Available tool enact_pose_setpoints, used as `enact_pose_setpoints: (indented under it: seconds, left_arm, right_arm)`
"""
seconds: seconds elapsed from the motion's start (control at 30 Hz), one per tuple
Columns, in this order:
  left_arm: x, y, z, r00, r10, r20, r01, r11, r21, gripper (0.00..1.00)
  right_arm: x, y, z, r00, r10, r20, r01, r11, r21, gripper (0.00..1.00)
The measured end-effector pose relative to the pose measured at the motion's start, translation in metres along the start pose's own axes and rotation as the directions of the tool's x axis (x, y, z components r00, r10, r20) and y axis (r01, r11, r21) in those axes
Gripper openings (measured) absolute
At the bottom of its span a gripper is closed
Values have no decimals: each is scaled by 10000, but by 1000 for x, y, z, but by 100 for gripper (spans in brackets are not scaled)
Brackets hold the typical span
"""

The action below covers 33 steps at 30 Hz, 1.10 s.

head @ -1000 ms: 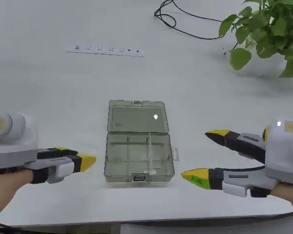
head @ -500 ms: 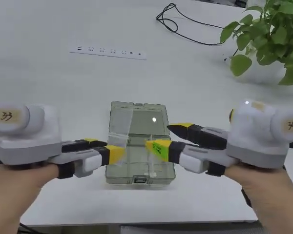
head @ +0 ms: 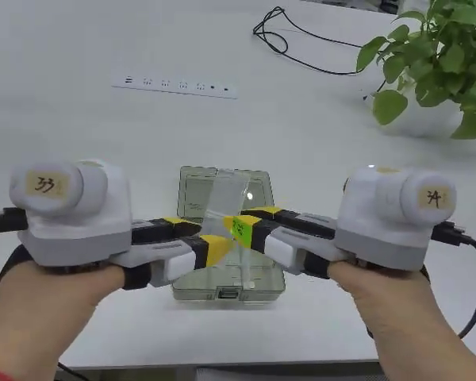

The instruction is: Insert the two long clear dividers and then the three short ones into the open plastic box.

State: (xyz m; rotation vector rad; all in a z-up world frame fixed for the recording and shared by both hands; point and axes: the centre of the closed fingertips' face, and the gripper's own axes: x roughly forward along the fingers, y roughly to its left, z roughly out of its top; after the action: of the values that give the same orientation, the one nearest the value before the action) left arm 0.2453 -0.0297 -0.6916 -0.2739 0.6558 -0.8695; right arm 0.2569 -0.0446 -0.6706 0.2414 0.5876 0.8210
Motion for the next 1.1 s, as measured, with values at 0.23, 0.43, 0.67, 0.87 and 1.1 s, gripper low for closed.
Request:
enact_pose_setpoints:
  seconds: [0.23, 0.43, 0.67, 0.87, 1.1]
  left_arm:
    - [0, -1, 2, 10000, 5, -42, -4, 9996, 287, 30]
    - [2, 2, 5, 9999, 93, 41, -94, 9996, 251, 30]
    - [4, -2, 2, 10000, -15, 13, 14, 9994, 335, 34]
    - [3, 0, -1, 10000, -59, -44, 61, 9984, 566, 37]
    - [-8, 10, -7, 10000, -65, -55, 71, 9921, 1253, 50]
  right_arm:
    - [2, 2, -2, 10000, 12, -76, -11, 10000, 90, 8]
    - [3, 0, 1, 9991, -411, 95, 405, 9976, 559, 7]
    - [5, 0, 1, 9981, -623, -12, 623, 9971, 436, 6]
    - [4, -3, 2, 9974, -709, -143, 716, 9956, 607, 6]
    - [4, -13, 9, 9956, -914, -200, 930, 9906, 1007, 6]
